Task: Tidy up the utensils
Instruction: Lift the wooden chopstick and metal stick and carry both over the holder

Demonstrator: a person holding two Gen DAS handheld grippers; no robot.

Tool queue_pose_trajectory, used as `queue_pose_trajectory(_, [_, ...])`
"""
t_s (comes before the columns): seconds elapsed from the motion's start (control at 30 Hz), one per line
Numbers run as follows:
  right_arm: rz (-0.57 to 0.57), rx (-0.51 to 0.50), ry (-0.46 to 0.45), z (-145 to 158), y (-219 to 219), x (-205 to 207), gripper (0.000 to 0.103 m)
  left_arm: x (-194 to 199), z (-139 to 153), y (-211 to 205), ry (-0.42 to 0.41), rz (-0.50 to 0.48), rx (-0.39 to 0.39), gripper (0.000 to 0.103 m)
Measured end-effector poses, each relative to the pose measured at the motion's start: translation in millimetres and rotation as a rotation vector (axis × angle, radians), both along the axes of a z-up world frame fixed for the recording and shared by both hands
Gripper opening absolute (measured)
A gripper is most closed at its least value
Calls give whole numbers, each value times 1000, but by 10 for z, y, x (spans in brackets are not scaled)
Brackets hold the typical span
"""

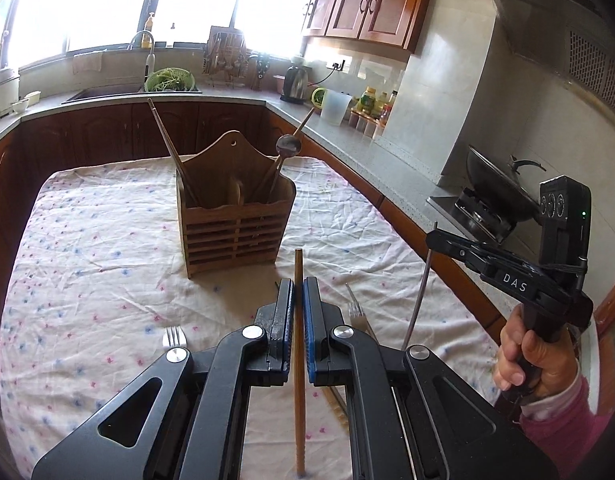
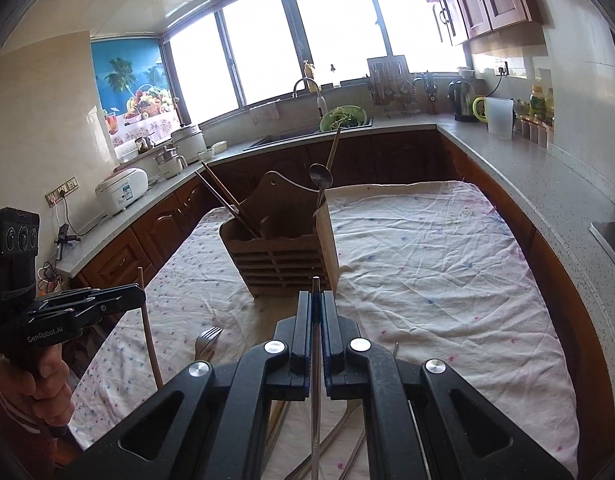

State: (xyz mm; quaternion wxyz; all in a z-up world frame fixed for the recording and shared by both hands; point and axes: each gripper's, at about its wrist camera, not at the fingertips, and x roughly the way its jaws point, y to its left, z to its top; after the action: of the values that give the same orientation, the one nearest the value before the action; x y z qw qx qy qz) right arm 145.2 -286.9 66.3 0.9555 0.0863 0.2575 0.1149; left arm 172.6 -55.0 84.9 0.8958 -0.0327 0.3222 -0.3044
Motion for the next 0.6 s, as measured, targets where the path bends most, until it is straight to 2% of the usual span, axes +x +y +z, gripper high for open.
queue_pose_trajectory(0.6, [0, 6, -103, 290, 94, -1, 4, 19, 296, 283, -100, 56, -101, 4])
